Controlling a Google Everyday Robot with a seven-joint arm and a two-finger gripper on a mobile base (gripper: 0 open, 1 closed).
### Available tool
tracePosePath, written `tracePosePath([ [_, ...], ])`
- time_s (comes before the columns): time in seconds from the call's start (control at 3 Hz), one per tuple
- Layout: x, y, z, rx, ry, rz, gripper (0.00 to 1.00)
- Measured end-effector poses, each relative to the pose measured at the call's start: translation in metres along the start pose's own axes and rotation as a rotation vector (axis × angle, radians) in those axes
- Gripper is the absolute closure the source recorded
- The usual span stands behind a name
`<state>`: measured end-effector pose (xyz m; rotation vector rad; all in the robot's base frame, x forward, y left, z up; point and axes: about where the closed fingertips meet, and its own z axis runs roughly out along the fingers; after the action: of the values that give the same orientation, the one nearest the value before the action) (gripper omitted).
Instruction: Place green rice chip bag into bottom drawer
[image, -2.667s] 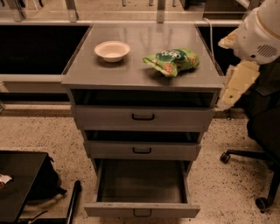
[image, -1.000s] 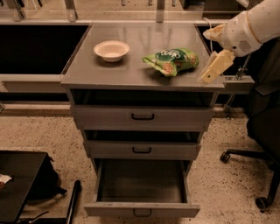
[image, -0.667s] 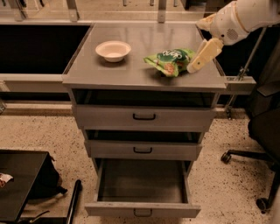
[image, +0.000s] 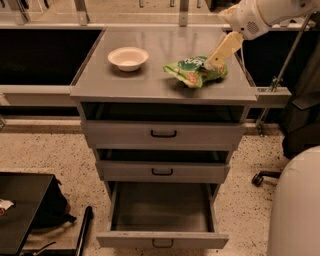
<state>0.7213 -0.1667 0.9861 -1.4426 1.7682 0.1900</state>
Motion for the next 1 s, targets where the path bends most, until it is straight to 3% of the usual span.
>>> tracePosePath([
  [0.67,0.005,0.015,0.078,-0.128,-0.024,0.028,0.0],
  [1.0,0.018,0.03,0.131,-0.196,0.026,0.03,0.0],
])
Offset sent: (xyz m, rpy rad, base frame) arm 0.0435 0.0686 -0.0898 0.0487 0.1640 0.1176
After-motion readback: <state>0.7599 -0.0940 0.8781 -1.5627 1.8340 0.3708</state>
